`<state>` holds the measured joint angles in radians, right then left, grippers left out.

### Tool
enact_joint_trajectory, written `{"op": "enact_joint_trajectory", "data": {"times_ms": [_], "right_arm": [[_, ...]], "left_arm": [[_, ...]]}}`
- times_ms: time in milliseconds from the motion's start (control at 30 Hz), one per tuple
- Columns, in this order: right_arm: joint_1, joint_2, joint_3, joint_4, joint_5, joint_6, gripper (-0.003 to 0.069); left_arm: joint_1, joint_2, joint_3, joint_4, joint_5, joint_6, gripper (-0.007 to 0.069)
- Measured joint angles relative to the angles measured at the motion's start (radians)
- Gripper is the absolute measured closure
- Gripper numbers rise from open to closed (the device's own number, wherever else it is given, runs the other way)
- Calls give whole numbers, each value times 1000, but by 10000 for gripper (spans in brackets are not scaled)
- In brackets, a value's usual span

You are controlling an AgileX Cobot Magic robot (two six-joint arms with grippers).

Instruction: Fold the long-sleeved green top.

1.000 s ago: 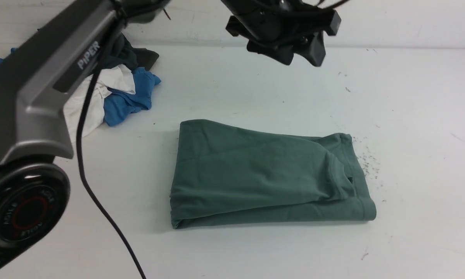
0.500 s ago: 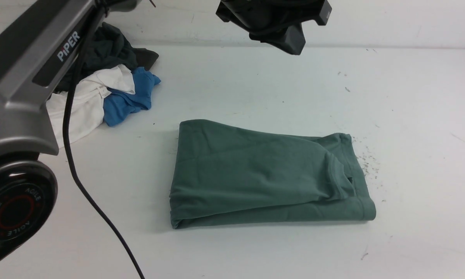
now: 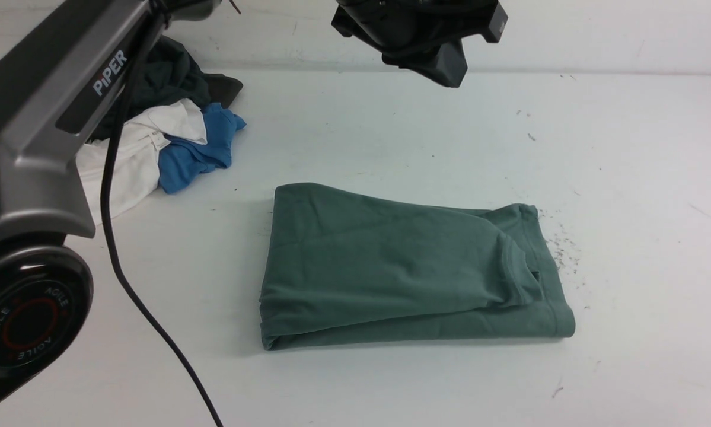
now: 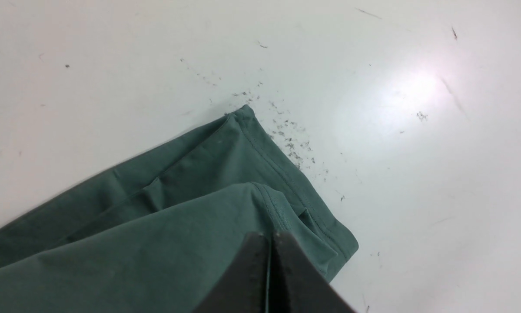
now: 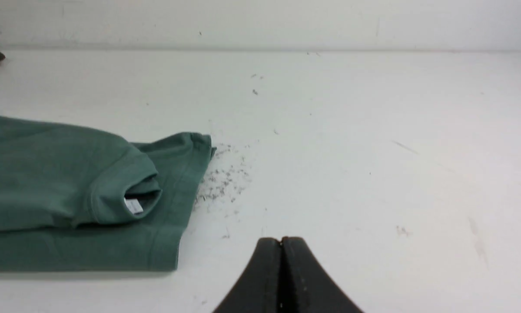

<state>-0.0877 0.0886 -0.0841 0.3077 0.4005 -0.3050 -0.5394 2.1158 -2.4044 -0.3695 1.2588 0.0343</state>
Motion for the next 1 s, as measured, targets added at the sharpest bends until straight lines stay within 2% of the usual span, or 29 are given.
{"op": "enact_joint_trajectory", "data": {"times_ms": [200,300,500,533,700,867,1000], "right_arm": [[4,-73,90,-126,16,0,673],[28,-98,103,-197,-9,-1,673],[86,-100,106,-241,-31,-4,673],[86,-100,106,-241,-31,-4,673],[122,-100,106,-242,-31,-4,673],[122,-100,106,-242,-31,-4,673],[122,-100,106,-243,-30,-4,673]], "left_arm": [[0,12,5,2,0,4,629],[0,-48,105,10,-3,36,629],[-5,-308,469,98,-3,60,629],[-5,-318,481,104,-3,60,629],[-6,-545,743,241,-3,50,629],[-6,-703,977,364,-4,-21,629],[-6,-809,1161,385,-6,-111,629]]}}
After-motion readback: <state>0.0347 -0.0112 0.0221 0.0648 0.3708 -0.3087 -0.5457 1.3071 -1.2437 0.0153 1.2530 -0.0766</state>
